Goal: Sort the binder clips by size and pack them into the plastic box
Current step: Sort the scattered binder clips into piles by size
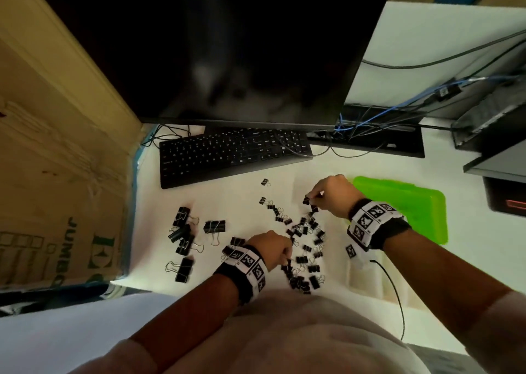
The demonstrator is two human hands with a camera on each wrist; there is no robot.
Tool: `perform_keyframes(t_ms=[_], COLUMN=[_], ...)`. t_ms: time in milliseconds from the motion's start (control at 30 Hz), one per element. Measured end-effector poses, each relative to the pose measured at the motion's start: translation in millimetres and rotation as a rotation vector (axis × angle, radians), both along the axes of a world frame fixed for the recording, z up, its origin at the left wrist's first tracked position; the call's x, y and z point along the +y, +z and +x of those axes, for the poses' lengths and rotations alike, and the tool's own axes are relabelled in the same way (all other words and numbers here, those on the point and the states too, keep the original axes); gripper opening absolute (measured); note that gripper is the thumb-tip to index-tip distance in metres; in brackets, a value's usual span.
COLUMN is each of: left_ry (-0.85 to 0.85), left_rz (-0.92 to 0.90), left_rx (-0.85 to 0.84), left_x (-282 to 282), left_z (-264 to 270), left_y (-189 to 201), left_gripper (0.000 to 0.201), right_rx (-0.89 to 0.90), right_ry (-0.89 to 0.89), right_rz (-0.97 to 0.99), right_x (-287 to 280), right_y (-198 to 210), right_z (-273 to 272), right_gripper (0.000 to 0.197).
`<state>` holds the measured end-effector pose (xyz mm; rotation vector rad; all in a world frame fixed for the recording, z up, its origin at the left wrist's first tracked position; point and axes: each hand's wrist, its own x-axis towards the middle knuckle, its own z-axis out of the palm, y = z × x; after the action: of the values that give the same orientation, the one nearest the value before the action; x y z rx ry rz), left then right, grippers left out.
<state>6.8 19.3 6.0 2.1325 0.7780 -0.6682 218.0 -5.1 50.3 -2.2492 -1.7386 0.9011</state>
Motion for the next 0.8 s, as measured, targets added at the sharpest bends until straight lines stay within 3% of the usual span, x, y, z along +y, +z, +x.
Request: perform_keyframes(t_ms=[133,300,500,700,800], left_ry=[0.027,-0.104,-0.166,-0.173,-0.090], left_rz=[-0.059,0.009,0.008,0.046,0.031], left_rx=[-0.057,-0.096,-0.127,-0.030,-0.087], left_x=[-9,-21,-30,-21,-15], left_z=[-1,8,7,-3,-6], left_y=[-4,-6,-3,-2,1], left_gripper=[0.028,0.047,0.037,0.036,0.033], right_rx=[0.027,-0.050,-0.091,0.096,0.116], right_ry=[0.102,0.080,0.061,0.140,0.117], right_rz=[-0.259,-0.380,-0.401,-0.302,-0.239], right_x=[-62,-99,-101,-108,-106], right_y=[9,-13,-27,-28,-24], right_z=[-25,-56,-73,-76,-62], right_gripper=[0.013,0.022,0.023,0.032,0.038])
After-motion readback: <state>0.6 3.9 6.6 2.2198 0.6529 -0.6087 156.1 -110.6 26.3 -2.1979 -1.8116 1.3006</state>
